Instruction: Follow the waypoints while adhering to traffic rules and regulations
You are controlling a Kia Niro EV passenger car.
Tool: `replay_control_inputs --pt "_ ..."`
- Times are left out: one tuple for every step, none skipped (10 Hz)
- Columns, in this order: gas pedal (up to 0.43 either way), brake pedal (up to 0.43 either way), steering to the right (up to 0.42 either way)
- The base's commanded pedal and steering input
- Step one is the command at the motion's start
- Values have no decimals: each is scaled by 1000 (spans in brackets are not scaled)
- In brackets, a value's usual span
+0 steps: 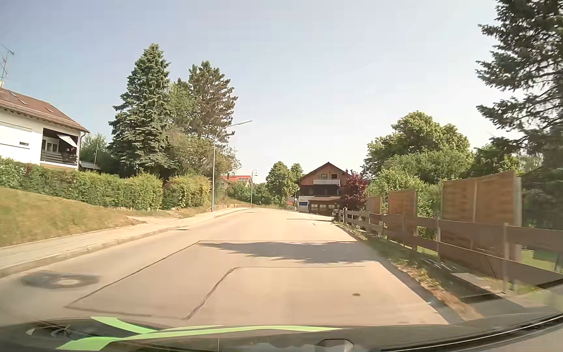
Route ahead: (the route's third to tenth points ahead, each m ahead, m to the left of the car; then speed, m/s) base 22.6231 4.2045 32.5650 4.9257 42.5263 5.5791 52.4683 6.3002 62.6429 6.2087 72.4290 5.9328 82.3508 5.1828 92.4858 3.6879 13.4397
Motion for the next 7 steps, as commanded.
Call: replay_control_inputs --pt "130 0 -8" --pt "118 0 -8" --pt "110 0 -10" --pt "98 0 -14" --pt "59 0 -19" --pt "59 0 -19" --pt "47 0 -19"
